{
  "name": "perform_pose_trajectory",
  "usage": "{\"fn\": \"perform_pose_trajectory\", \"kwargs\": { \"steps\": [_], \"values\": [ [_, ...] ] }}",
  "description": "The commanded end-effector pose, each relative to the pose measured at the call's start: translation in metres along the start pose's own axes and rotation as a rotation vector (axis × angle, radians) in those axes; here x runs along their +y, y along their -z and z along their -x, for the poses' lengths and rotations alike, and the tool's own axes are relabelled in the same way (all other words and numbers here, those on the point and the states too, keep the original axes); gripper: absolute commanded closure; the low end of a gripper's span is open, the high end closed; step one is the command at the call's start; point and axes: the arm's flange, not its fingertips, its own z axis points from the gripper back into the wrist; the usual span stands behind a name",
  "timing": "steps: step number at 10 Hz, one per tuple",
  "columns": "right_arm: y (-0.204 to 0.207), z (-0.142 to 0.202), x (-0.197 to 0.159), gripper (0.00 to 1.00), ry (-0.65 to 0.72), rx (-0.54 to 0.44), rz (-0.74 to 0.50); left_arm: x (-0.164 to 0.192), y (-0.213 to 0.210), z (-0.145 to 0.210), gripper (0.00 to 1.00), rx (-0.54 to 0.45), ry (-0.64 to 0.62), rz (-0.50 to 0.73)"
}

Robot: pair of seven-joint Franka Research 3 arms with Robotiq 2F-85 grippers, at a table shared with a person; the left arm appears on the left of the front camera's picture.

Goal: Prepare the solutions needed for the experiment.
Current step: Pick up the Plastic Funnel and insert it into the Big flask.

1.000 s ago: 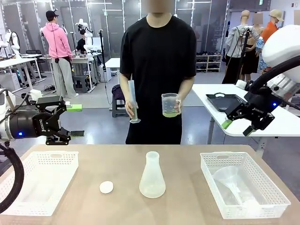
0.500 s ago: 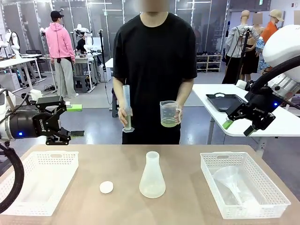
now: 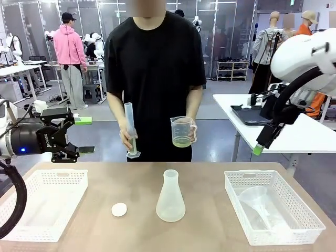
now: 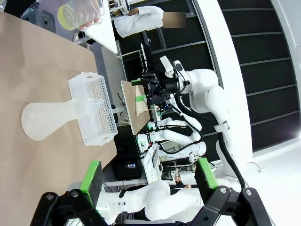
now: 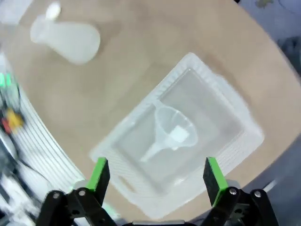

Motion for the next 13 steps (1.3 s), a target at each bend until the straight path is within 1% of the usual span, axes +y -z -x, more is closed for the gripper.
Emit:
{"fn": "perform_pose_trajectory", "kwargs": {
  "steps": [1,3,4,5,9,11,13],
  "values": [
    [0.010,-0.007,-0.029,0.00,-0.263,0.016,0.018,-0.001,0.002,0.003,0.00,-0.014,-0.011,0.029],
    [0.017,-0.012,-0.031,0.00,-0.294,0.067,0.021,-0.001,0.002,0.003,0.00,-0.014,-0.011,0.029],
    [0.019,-0.012,-0.031,0.00,-0.285,0.098,0.022,-0.001,0.002,0.003,0.00,-0.014,-0.011,0.029],
    [0.022,-0.013,-0.028,0.00,-0.281,0.059,0.004,-0.001,0.002,0.003,0.00,-0.014,-0.011,0.029],
    [0.022,-0.013,-0.028,0.00,-0.281,0.059,0.004,-0.001,0.002,0.003,0.00,-0.014,-0.011,0.029],
    [0.031,-0.012,-0.028,0.00,-0.312,0.089,-0.014,-0.001,0.002,0.003,0.00,-0.014,-0.011,0.029],
    [0.046,-0.005,-0.024,0.00,-0.380,0.138,-0.020,-0.001,0.002,0.003,0.00,-0.014,-0.011,0.029]
  ]
}}
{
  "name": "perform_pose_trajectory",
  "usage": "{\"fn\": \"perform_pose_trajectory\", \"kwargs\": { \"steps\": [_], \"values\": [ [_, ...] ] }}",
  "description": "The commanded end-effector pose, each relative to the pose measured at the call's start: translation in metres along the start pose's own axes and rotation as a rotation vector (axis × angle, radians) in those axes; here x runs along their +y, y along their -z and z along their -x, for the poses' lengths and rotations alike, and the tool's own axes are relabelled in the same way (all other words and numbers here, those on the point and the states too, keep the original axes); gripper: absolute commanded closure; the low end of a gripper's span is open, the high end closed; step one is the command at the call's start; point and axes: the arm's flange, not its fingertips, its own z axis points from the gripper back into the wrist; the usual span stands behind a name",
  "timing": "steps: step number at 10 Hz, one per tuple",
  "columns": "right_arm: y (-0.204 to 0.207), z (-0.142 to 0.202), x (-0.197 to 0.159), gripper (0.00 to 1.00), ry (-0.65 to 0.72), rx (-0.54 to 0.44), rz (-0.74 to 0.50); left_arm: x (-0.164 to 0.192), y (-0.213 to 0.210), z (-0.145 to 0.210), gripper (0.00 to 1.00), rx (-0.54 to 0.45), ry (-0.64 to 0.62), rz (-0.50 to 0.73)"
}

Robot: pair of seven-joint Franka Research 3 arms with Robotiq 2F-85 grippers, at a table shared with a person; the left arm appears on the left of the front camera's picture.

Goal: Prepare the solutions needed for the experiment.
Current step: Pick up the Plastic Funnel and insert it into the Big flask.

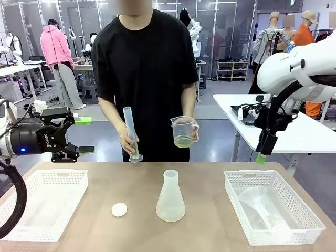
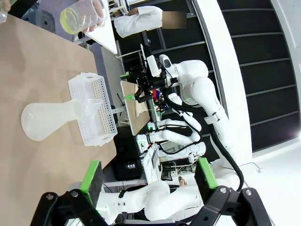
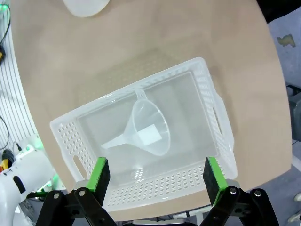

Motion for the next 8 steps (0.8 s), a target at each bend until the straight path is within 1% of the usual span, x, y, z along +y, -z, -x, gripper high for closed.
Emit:
{"fn": "perform_pose_trajectory", "kwargs": {
  "steps": [1,3,8],
  "values": [
    [0.017,0.006,0.004,0.00,-0.095,0.049,-0.026,-0.001,0.003,0.004,0.00,-0.012,-0.010,0.027],
    [0.039,0.009,0.002,0.00,-0.139,0.071,-0.045,-0.001,0.003,0.004,0.00,-0.012,-0.010,0.027],
    [0.091,0.014,-0.010,0.00,-0.188,0.064,-0.160,-0.001,0.003,0.004,0.00,-0.012,-0.010,0.027]
  ]
}}
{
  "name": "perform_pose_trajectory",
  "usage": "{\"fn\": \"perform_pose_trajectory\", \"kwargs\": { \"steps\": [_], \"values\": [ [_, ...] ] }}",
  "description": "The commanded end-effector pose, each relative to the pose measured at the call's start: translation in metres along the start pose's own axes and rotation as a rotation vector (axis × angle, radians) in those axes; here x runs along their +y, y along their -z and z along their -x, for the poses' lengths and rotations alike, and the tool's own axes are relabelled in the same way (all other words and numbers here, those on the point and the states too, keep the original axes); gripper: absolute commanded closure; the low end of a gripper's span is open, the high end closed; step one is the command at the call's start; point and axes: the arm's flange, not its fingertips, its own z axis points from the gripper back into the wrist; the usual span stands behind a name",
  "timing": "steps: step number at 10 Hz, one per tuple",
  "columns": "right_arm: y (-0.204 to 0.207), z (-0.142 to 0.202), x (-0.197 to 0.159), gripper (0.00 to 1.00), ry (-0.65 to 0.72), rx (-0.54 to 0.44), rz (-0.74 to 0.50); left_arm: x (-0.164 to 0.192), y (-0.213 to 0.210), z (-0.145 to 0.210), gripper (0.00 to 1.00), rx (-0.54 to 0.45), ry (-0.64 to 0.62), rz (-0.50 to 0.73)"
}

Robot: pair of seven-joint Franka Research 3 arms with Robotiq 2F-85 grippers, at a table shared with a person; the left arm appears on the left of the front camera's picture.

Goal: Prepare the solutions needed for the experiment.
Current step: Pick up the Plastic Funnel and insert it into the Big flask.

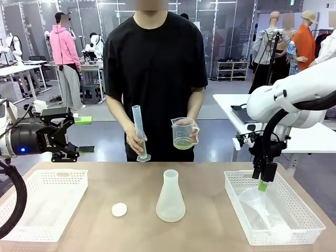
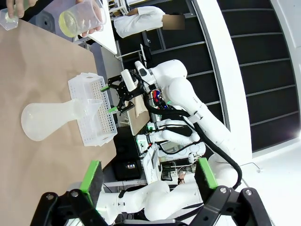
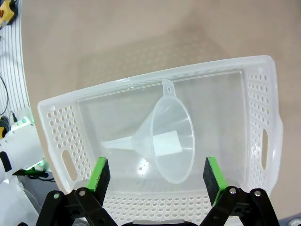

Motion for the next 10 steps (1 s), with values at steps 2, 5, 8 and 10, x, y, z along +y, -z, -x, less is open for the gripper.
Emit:
{"fn": "perform_pose_trajectory", "kwargs": {
  "steps": [2,5,8,10],
  "values": [
    [0.016,0.002,-0.012,0.00,-0.048,-0.014,-0.048,-0.001,0.003,0.004,0.00,-0.012,-0.010,0.026],
    [0.029,0.001,-0.014,0.00,-0.070,-0.005,-0.106,-0.001,0.003,0.004,0.00,-0.012,-0.010,0.026],
    [0.039,0.003,-0.017,0.00,-0.088,-0.009,-0.128,-0.001,0.003,0.004,0.00,-0.012,-0.010,0.026],
    [0.042,0.005,-0.016,0.18,-0.073,-0.007,-0.150,-0.001,0.003,0.004,0.00,-0.012,-0.010,0.026]
  ]
}}
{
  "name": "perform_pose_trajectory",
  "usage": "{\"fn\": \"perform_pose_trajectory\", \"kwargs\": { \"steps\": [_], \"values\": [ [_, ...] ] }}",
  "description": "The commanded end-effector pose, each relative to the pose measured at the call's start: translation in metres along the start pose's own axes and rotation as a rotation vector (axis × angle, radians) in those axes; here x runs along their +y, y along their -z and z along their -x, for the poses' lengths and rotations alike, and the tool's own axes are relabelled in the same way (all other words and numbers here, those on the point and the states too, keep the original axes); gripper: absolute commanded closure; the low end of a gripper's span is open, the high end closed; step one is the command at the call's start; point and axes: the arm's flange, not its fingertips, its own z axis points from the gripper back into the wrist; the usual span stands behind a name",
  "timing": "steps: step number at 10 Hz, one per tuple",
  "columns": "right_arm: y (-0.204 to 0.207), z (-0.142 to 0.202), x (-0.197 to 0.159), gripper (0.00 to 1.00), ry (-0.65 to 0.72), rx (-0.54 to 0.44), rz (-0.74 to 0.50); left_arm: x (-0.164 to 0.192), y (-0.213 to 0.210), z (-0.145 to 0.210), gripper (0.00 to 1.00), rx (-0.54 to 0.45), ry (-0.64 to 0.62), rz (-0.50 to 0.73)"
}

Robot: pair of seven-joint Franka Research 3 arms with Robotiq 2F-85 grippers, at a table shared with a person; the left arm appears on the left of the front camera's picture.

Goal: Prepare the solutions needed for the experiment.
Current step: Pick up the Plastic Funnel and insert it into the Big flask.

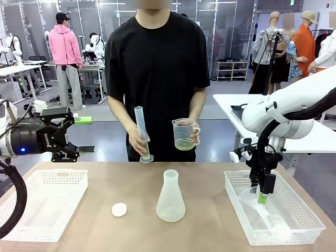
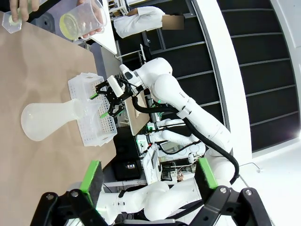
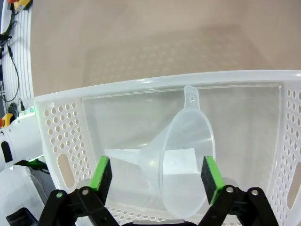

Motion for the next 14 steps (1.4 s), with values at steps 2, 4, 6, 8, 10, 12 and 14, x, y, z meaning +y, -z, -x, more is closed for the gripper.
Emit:
{"fn": "perform_pose_trajectory", "kwargs": {
  "steps": [2,4,6,8,10,12,14],
  "values": [
    [-0.0029,0.0013,-0.0012,0.37,-0.003,-0.006,-0.016,-0.0008,0.0027,0.0036,0.00,-0.011,-0.009,0.025],
    [-0.0023,0.0000,-0.0012,0.55,-0.005,-0.004,-0.012,-0.0008,0.0027,0.0036,0.00,-0.011,-0.009,0.025],
    [-0.0026,-0.0019,-0.0017,0.74,-0.018,0.007,-0.011,-0.0008,0.0027,0.0036,0.00,-0.011,-0.009,0.025],
    [-0.0022,-0.0018,-0.0017,0.93,-0.019,0.008,-0.019,-0.0008,0.0027,0.0036,0.00,-0.011,-0.009,0.025],
    [-0.0013,-0.0015,-0.0022,1.00,-0.020,0.014,-0.019,-0.0008,0.0027,0.0036,0.00,-0.011,-0.009,0.025],
    [-0.0001,-0.0026,-0.0019,1.00,-0.015,0.042,-0.012,-0.0008,0.0027,0.0036,0.00,-0.011,-0.009,0.025],
    [-0.0032,-0.0057,0.0004,1.00,-0.002,0.029,-0.010,-0.0008,0.0027,0.0036,0.00,-0.011,-0.009,0.025]
  ]
}}
